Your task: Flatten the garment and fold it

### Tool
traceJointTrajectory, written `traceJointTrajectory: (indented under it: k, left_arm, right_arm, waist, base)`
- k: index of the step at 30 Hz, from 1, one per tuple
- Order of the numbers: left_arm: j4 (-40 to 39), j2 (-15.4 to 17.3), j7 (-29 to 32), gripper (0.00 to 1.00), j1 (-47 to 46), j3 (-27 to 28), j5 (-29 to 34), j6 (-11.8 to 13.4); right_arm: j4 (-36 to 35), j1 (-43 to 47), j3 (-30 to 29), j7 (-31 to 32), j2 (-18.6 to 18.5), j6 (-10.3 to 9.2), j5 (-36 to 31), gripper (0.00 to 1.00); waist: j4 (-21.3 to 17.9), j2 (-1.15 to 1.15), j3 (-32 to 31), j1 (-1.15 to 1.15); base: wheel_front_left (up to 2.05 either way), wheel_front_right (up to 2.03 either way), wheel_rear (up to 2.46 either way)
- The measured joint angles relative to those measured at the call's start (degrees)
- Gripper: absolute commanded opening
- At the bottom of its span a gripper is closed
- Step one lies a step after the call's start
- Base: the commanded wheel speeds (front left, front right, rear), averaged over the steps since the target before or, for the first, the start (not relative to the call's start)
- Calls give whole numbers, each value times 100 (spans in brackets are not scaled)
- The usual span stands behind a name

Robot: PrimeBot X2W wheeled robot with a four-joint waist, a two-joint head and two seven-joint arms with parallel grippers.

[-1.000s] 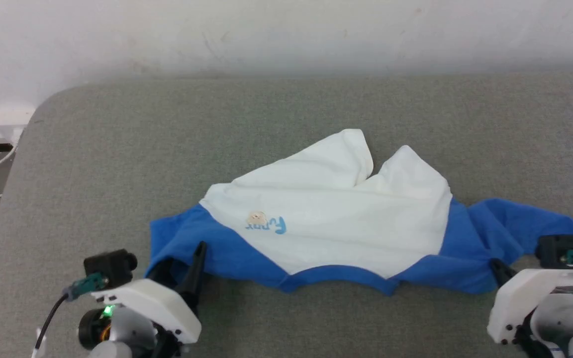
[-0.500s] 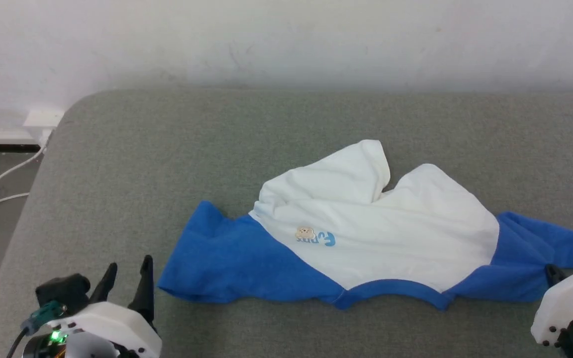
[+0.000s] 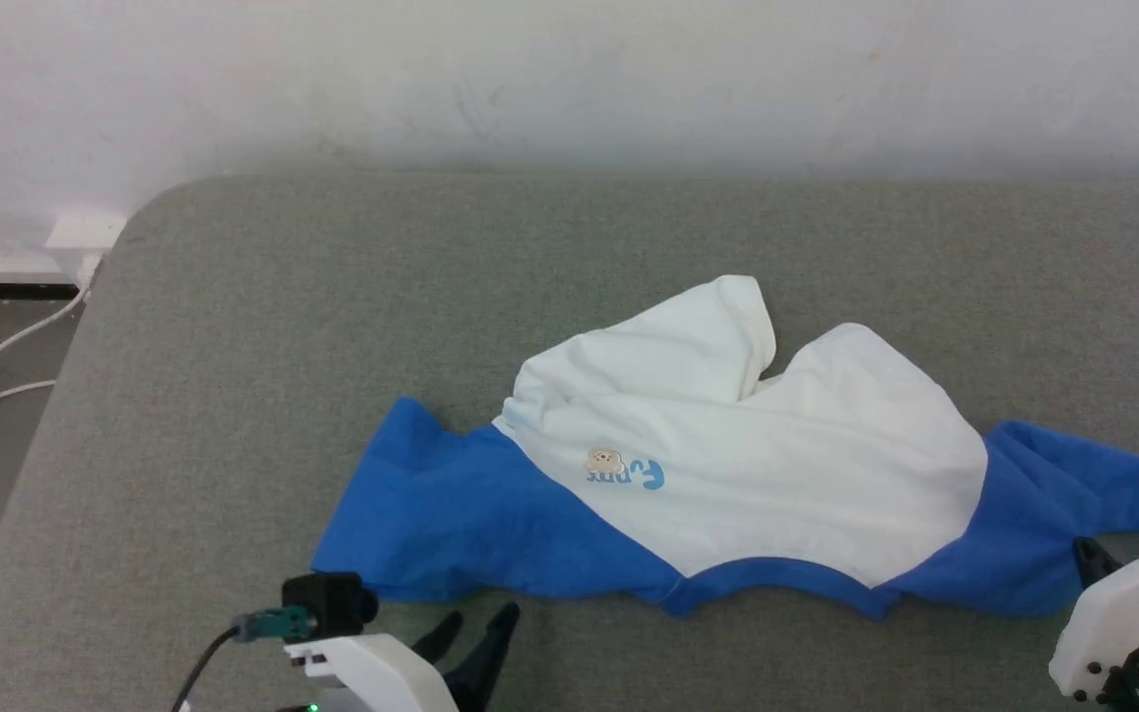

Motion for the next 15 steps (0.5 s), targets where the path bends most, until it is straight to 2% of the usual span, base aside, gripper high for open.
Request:
traceJointTrajectory:
  k: [6,15]
  left_arm:
    - [410,-221,256,100,-257,-73,-311,5]
    - [1071,-364,-16,100,-892,13,-385,2]
  right_arm:
    - [-56,-4,44,5,0,-1,46,0]
    - [-126,-66,136,38,0,0,97,0]
  waist:
    - [-44,0,126,0]
    - [-183,-1,339,0]
  base:
    - [0,0,0]
    - [0,0,0]
